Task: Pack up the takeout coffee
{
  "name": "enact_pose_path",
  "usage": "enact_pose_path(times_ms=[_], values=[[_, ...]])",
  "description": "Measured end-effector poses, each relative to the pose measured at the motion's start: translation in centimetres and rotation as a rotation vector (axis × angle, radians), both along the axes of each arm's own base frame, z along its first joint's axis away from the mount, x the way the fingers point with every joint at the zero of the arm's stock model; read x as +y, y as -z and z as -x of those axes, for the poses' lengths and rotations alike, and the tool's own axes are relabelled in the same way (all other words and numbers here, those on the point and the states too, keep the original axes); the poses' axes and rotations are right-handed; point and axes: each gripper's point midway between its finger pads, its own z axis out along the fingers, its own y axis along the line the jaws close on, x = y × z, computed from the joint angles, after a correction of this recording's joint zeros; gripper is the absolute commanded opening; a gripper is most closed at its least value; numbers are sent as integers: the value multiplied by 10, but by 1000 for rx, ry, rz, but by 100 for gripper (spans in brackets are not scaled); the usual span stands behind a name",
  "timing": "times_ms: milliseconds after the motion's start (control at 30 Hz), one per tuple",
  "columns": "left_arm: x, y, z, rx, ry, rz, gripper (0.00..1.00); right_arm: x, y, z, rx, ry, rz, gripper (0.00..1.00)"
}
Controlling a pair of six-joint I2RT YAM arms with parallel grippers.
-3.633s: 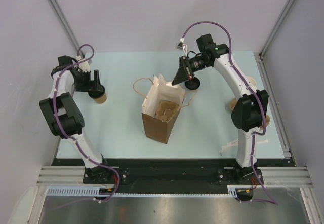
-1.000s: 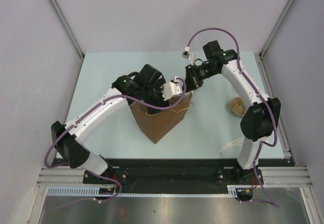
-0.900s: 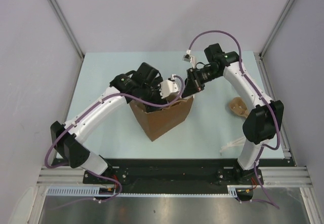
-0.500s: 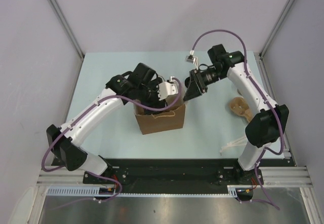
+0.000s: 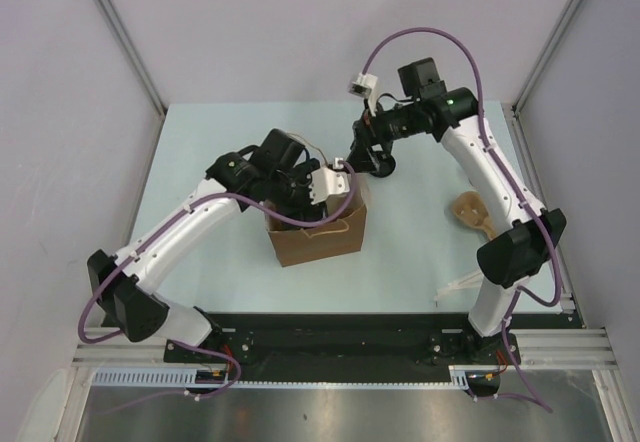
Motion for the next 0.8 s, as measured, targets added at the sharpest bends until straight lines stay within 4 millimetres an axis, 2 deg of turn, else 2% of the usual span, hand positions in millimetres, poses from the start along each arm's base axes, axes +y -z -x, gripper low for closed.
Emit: enact_pose_path(times_ms=[167, 300, 333, 400, 433, 500, 533, 800], values=[[2, -2, 9, -16, 19, 9, 17, 25, 8, 5, -84, -80, 18, 82], [3, -6, 13, -26, 26, 18, 17, 36, 28, 2, -112, -129, 54, 71], [3, -6, 13, -28, 27, 19, 17, 38, 33, 2, -117, -138, 66, 55], [3, -4, 14, -27, 27, 19, 17, 41, 40, 3, -132, -154, 87, 39], [3, -3, 14, -30, 27, 20, 17, 42, 44, 4, -133, -160, 96, 23], [4, -1, 16, -30, 28, 18, 17, 43, 48, 6, -133, -168, 106, 11], [5, 0, 17, -35, 30, 17, 17, 43, 48, 7, -129, -167, 108, 0], [9, 1, 28, -118, 44, 26, 17, 36, 40, 17, -148, -105, 102, 0]])
